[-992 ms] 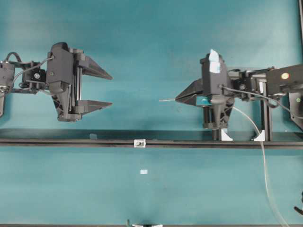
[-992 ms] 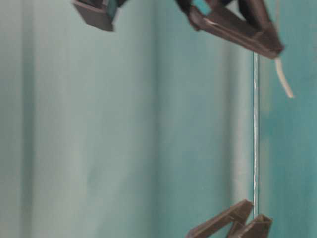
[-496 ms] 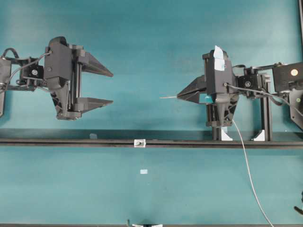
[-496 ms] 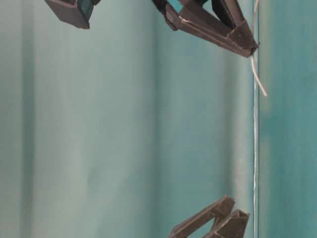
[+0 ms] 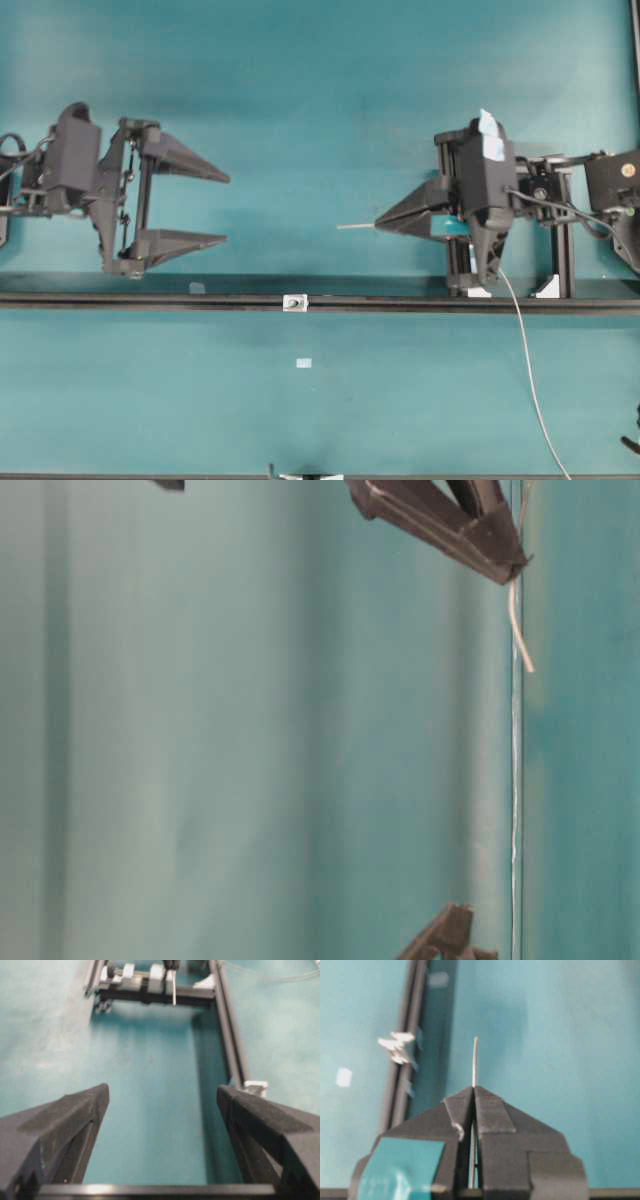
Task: Insert the wire through the hole in the metal fitting marked with a red label. (retake)
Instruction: 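Lift the wire with the right gripper and carry it left toward the fitting, then align the wire tip with the fitting hole and push it through leftward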
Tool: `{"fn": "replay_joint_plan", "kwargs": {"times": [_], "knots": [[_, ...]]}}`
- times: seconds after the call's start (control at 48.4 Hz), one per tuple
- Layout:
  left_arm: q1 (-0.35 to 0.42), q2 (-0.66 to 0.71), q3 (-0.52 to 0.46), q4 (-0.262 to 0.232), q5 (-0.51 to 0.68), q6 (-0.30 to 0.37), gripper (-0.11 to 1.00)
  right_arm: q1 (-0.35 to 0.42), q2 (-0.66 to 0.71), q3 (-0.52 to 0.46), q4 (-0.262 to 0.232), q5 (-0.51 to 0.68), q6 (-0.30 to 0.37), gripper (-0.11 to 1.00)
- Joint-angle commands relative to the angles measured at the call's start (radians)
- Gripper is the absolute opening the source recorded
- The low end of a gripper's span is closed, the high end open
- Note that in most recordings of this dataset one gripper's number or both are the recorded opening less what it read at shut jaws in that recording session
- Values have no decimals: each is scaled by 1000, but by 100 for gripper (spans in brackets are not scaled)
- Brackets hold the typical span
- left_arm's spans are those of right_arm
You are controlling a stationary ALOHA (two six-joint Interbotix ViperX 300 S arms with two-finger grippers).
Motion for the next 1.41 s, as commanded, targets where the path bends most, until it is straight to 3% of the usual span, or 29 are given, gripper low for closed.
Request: {"fn": "replay_joint_plan", "kwargs": {"times": [0.0,0.145,0.269,0.413,0.62,0.723,1.075,1.385], "knots": [[-40,37,-5,-31,-86,-2,72,35,5,6,29,-80,-2,3],[-104,124,-21,-124,-141,6,72,98,66,17,120,-195,-29,3],[-167,201,-18,-173,-255,11,72,152,127,15,229,-293,-103,3],[-233,304,-31,-207,-399,11,72,253,187,11,437,-419,-244,3],[-293,419,-60,-278,-448,11,72,420,268,-17,753,-561,-422,3],[-308,457,-66,-304,-466,11,72,466,321,-40,844,-600,-463,3],[-316,532,-71,-314,-538,12,72,489,500,-97,867,-675,-469,3],[-313,612,-126,-314,-538,12,72,492,515,-91,867,-721,-471,3]]}}
